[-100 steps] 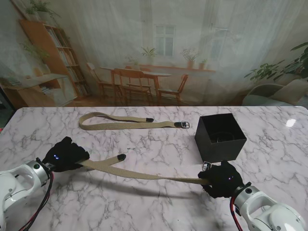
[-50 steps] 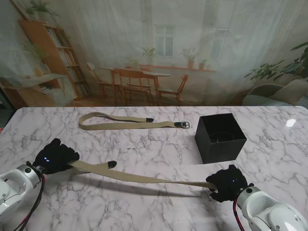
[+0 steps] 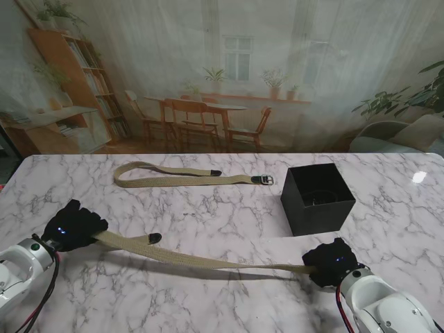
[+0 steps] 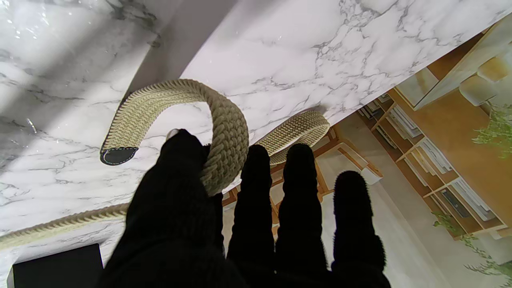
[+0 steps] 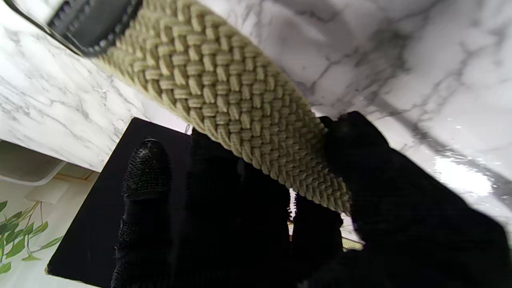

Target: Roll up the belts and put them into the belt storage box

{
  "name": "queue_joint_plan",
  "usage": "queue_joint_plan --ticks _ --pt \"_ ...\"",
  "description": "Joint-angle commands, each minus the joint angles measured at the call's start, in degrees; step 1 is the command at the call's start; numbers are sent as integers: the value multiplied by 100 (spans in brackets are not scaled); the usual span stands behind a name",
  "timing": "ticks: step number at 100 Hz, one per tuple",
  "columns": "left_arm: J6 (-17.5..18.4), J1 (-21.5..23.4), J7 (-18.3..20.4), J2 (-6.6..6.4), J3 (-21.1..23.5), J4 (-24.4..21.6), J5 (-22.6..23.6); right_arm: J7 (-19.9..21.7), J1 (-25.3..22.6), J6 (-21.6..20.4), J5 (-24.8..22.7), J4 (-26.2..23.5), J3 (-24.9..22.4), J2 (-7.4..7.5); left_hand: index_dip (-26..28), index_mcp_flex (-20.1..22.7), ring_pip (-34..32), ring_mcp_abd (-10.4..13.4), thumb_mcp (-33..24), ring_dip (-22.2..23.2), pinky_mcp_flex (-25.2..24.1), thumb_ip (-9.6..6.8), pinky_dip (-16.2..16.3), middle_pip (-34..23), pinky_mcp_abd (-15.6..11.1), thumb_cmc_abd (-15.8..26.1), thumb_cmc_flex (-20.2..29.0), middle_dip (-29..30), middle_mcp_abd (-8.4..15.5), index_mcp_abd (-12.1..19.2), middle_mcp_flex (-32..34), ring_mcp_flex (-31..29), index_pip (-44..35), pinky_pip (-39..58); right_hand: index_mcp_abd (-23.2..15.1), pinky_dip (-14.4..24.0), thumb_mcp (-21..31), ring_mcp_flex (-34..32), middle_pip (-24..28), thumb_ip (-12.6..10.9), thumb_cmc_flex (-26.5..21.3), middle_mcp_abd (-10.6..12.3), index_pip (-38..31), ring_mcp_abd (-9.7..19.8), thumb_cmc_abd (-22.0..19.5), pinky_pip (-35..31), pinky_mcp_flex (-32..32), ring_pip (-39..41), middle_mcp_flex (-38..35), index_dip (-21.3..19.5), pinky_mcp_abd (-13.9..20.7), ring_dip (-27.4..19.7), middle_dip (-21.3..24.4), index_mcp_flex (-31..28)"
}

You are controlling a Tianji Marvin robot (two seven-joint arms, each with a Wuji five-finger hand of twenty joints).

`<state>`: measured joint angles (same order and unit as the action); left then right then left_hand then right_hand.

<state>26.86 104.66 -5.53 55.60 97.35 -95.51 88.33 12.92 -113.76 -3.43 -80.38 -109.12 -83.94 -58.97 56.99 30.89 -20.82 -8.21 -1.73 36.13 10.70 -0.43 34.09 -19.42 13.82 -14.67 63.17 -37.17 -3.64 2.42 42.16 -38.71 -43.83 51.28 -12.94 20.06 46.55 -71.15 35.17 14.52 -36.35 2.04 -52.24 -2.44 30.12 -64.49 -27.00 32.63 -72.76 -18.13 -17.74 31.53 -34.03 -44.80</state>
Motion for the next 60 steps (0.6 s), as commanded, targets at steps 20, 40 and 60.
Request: queue_joint_plan --ticks 20,40,60 --pt "-169 -98 298 -9 -141 152 -21 -655 237 216 -500 487 172 47 -600 374 172 -228 -90 -61 -152 35 12 33 293 221 73 822 -62 -176 42 49 264 -209 -432 66 502 -204 22 -47 -180 228 -270 135 97 -203 -93 161 -477 327 49 5 174 -423" --pt "-379 -210 1072 12 -264 215 -142 -571 432 282 -432 697 345 65 -1605 448 401 -344 95 -313 -261 61 -82 521 347 360 -520 1249 -241 -390 -225 279 1750 -489 -432 57 553 -206 27 -35 -184 204 -314 105 94 -228 -96 174 -481 334 46 10 168 -417" --pt "-636 -409 1168 18 -350 464 -258 -518 561 333 -356 827 467 74 -2836 -21 599 -305 240 -515 -376 72 -173 1215 334 711 -1102 1921 -595 -717 -917 540 3312 -767 -358 57 565 -212 49 -31 -192 194 -312 94 49 -251 -101 206 -478 345 37 26 154 -377"
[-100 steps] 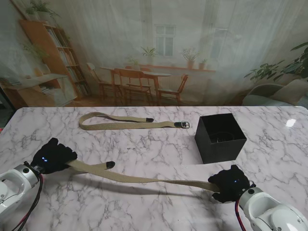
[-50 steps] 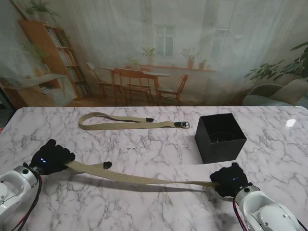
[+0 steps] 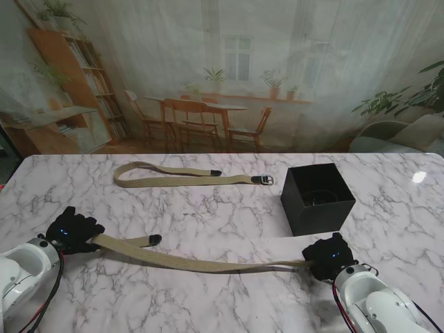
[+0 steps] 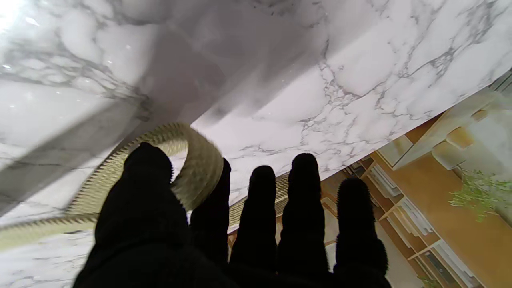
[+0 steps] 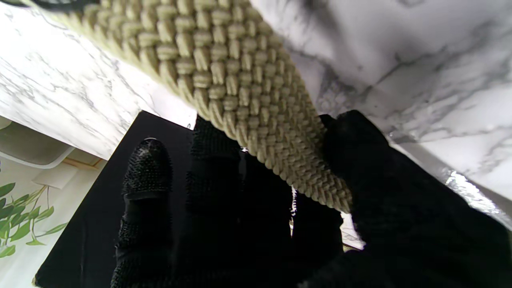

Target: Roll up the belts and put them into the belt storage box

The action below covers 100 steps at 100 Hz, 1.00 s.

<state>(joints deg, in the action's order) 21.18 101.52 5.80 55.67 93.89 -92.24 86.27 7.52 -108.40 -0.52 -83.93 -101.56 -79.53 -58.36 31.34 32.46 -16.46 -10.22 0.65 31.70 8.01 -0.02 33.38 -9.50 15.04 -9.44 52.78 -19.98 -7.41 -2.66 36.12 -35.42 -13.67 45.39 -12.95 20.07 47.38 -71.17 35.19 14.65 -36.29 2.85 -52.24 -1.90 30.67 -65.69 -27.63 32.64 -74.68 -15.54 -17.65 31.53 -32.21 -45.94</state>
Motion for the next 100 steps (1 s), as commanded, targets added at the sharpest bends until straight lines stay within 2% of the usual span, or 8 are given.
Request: queue_joint_plan --ticks 1,17,37,52,70,83,92,100 --pt "-76 -103 35 11 -4 145 -60 21 29 45 1 76 31 13 -320 -241 174 -118 9 -80 -120 34 -107 270 208 187 -93 243 -251 -223 -394 237 353 -195 -348 56 483 -211 48 -44 -198 113 -311 38 -7 -134 -39 209 -285 86 28 27 -28 -258" --pt "-120 -224 39 19 14 205 -157 20 76 98 48 127 81 12 -880 -831 274 -204 56 -203 -183 59 -134 682 194 48 -505 735 -559 -324 -1076 469 876 -349 -286 55 491 -205 64 -44 -218 101 -284 16 -43 -145 -29 226 -278 105 13 37 -35 -209" --pt "-109 -251 -1 46 83 117 -295 2 72 128 76 139 88 9 -1219 -1217 301 -297 45 -280 -217 73 -147 849 206 -44 -808 983 -737 -412 -1281 567 1094 -444 -277 53 481 -203 73 -42 -234 95 -271 9 -73 -152 -26 241 -271 117 10 46 -37 -191" --pt "175 -187 -302 46 124 -2 -305 -16 72 148 87 147 92 7 -1223 -1097 245 -262 46 -261 -210 81 -97 734 230 -79 -862 918 -521 -83 -1196 569 955 -425 -271 50 479 -198 77 -44 -246 95 -273 10 -88 -150 -16 245 -270 119 6 49 -37 -192" --pt "494 -92 -294 45 80 -95 -412 -49 78 157 107 164 97 6 -1189 -987 262 -251 130 -274 -217 111 -74 664 238 -230 -1161 838 -390 135 -1196 584 847 -445 -270 47 475 -196 78 -46 -256 92 -273 1 -100 -149 -8 247 -268 121 5 50 -36 -187" --pt "578 -49 -188 56 32 -78 -580 -41 77 170 98 165 106 6 -1248 -1135 336 -247 46 -323 -259 91 -120 707 210 -724 -1538 840 -377 80 -1361 702 931 -622 -269 44 472 -195 83 -47 -263 88 -272 0 -112 -146 -2 247 -265 121 0 50 -38 -175" --pt "697 2 -122 34 27 -100 -501 -53 79 195 103 172 111 4 -1337 -1340 412 -227 63 -374 -294 167 -164 796 147 -1157 -1552 898 -333 139 -1654 842 1061 -751 -268 43 472 -195 85 -48 -267 88 -276 0 -123 -147 -3 248 -264 118 -2 51 -38 -176" --pt "736 70 -99 13 37 -138 -341 -49 78 217 104 172 113 2 -1433 -1544 472 -192 25 -423 -315 197 -191 897 57 -1355 -1509 975 -332 222 -1964 977 1184 -851 -263 40 468 -195 94 -48 -275 30 -272 0 -130 -142 8 248 -234 121 -7 51 -46 -166"
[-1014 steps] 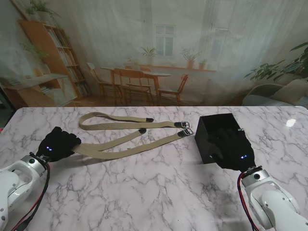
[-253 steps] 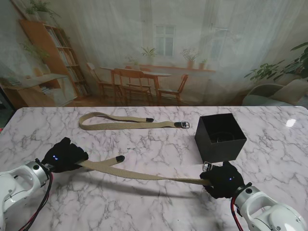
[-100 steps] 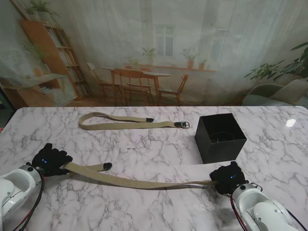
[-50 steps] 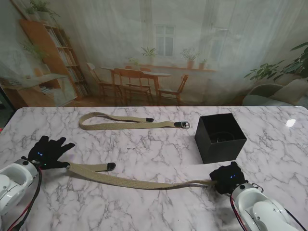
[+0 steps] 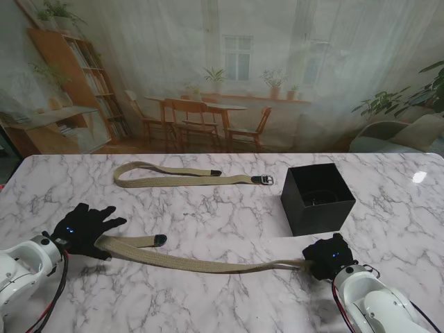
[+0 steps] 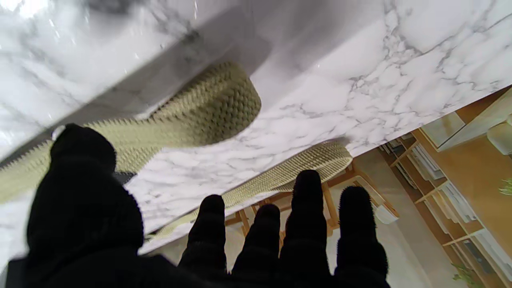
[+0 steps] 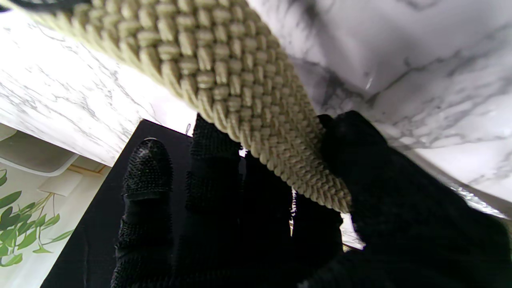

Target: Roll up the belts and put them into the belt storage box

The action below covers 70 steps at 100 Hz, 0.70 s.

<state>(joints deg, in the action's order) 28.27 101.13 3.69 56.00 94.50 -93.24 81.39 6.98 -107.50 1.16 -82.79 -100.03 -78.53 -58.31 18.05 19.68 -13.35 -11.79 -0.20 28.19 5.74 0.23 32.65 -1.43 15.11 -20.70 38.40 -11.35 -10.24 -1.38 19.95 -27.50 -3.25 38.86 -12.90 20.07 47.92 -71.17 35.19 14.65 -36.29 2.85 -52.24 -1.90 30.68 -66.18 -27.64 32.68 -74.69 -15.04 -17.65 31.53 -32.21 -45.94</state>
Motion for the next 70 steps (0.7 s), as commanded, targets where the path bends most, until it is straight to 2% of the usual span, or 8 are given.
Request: queue_joint_plan --ticks 1,21,34,41,46,52,59,70 --pt "30 116 111 -23 -22 -40 165 5 -12 51 -10 19 13 -3 -110 -278 164 -32 107 -76 -88 172 -120 98 37 -243 -62 120 -48 106 -367 190 150 -205 -266 40 412 -195 99 -48 -275 53 -272 0 -131 -92 8 243 -232 70 -8 51 -49 -166" --pt "-146 161 -42 -51 -83 87 397 4 -5 95 3 32 31 -5 -296 -142 109 224 -437 -208 224 -27 -39 117 -371 -153 752 454 267 362 -261 -141 131 -7 -266 37 401 -195 144 -50 -282 49 -276 0 -141 -91 14 244 -215 69 -7 51 -67 -168" --pt "-289 70 -141 -47 -199 283 313 5 3 109 7 43 43 -5 -226 459 -28 408 -670 -232 402 18 -91 -525 -503 539 1805 317 751 581 313 -600 -344 410 -263 37 399 -192 153 -51 -283 76 -276 -2 -152 -94 10 242 -223 70 -1 50 -67 -168" --pt "-372 4 -249 -47 -261 397 278 5 2 116 6 46 40 -6 314 1009 -143 505 -587 -179 498 15 -95 -869 -465 880 2289 105 825 568 832 -853 -1163 717 -276 36 394 -192 154 -52 -289 32 -272 -2 -170 -93 10 242 -213 71 0 50 -65 -161" --pt "-432 -38 -326 -50 -293 465 282 -2 -4 128 7 46 35 -7 1329 1486 -241 528 -532 -110 559 38 -78 -1138 -405 684 2722 -73 980 556 1392 -1028 -1952 910 -276 36 386 -192 158 -50 -287 54 -273 -2 -181 -95 8 242 -215 70 5 50 -65 -160" --pt "-515 -97 -456 -59 -343 571 316 -26 -11 141 11 48 27 -9 1937 1782 -376 454 -439 26 587 18 -32 -1338 -346 658 2932 -294 987 529 1692 -1091 -2596 1081 -271 37 387 -192 161 -54 -298 31 -273 -2 -182 -98 1 242 -214 70 -1 50 -65 -158" --pt "-586 -146 -463 -59 -380 641 302 -41 -15 146 16 50 21 -11 2112 2114 -492 409 -400 203 604 -6 -13 -1542 -311 795 3108 -597 931 375 2174 -1184 -3308 1189 -260 36 387 -194 165 -55 -303 33 -271 -7 -192 -97 5 245 -218 72 -3 51 -66 -153" --pt "-656 -151 -420 -72 -373 646 400 -33 -16 146 13 44 12 -11 2149 1979 -586 352 -459 340 620 -1 -21 -1506 -215 957 3216 -1382 797 283 2415 -1227 -3690 1254 -252 34 380 -192 168 -55 -308 38 -264 -5 -201 -95 12 251 -211 77 -5 55 -65 -145"
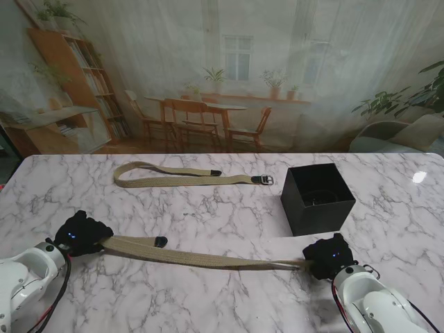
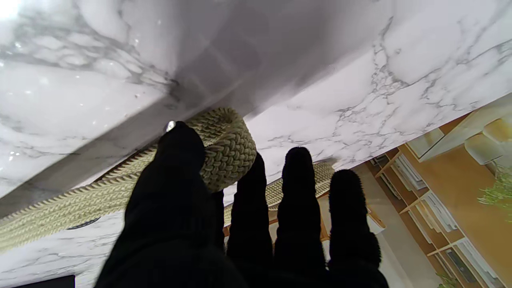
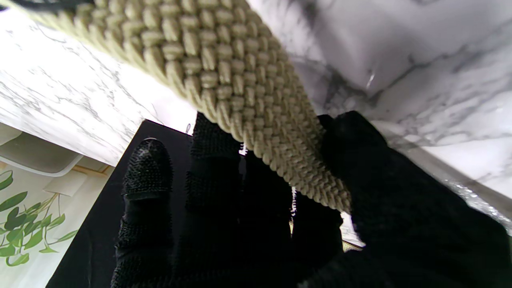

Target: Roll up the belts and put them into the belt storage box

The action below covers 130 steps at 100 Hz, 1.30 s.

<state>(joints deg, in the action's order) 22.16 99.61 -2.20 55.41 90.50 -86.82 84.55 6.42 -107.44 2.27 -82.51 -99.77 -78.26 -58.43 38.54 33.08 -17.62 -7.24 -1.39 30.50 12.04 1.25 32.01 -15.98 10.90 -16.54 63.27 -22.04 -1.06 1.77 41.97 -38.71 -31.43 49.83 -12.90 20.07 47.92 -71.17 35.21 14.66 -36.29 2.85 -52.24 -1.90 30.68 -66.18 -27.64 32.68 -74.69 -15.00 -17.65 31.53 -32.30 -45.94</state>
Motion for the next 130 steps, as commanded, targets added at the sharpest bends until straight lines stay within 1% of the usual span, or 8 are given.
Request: queue_joint_plan --ticks 1,20,48,81,97,111,121,130 --pt "-48 4 174 -12 31 0 88 24 -21 36 -14 18 -15 0 103 637 -161 -112 -350 112 -11 -107 42 -47 213 563 741 -331 -129 -34 227 -110 -874 156 -251 34 380 -192 167 -56 -310 36 -263 -4 -202 -95 12 251 -211 73 -6 55 -56 -144" --pt "52 178 237 4 401 -317 188 47 -12 -4 -21 -8 -35 1 2 649 -187 -177 -367 174 -37 -94 47 -2 322 868 998 -436 -341 -70 326 -139 -642 143 -248 33 377 -194 174 -60 -323 27 -264 -7 -215 -94 12 258 -220 80 -10 58 -55 -149" --pt "505 395 224 53 1079 -885 84 38 29 -38 -2 15 -15 5 320 684 -940 -246 -333 957 83 -122 246 -447 440 904 1067 -1768 -355 53 898 -541 -784 370 -241 32 368 -195 181 -60 -331 42 -263 -9 -239 -96 7 261 -219 83 -5 59 -56 -143" --pt "904 882 443 189 1950 -1660 -470 8 16 -73 22 20 -35 5 -120 811 -915 -280 -338 1084 55 -201 318 -372 552 776 892 -1819 -275 -79 1073 -645 -341 368 -249 30 366 -192 180 -62 -338 44 -261 -9 -246 -92 10 262 -214 86 -14 58 -54 -139" --pt "903 806 835 151 1853 -1661 -342 12 59 -47 61 73 13 7 -300 808 -559 -294 -182 858 -10 -142 298 -110 560 854 642 -1427 -264 -79 919 -540 65 215 -251 27 361 -185 178 -61 -338 44 -259 -9 -261 -85 18 256 -213 88 -23 56 -53 -134" --pt "637 515 479 129 1482 -1236 -254 16 74 -42 65 90 30 9 -349 700 -460 -355 -66 746 3 -140 329 -133 549 908 437 -574 -346 -197 696 -425 399 210 -254 26 358 -182 173 -60 -336 39 -254 -13 -269 -87 12 252 -204 88 -13 54 -51 -118" --pt "531 302 130 116 1275 -943 -262 20 62 -42 55 79 15 8 -188 879 -761 -317 -126 940 104 -156 430 -431 491 904 567 -1046 -318 -225 880 -581 199 436 -248 24 356 -186 174 -61 -338 39 -256 2 -273 -82 19 253 -204 84 -16 54 -51 -113" --pt "541 245 165 116 1231 -911 -311 20 50 -32 56 75 6 6 -79 920 -1017 -322 -161 1122 144 -169 466 -600 486 873 611 -1295 -369 -263 997 -689 -11 557 -248 23 355 -186 175 -61 -341 35 -258 -3 -276 -79 23 253 -201 84 -22 54 -51 -117"
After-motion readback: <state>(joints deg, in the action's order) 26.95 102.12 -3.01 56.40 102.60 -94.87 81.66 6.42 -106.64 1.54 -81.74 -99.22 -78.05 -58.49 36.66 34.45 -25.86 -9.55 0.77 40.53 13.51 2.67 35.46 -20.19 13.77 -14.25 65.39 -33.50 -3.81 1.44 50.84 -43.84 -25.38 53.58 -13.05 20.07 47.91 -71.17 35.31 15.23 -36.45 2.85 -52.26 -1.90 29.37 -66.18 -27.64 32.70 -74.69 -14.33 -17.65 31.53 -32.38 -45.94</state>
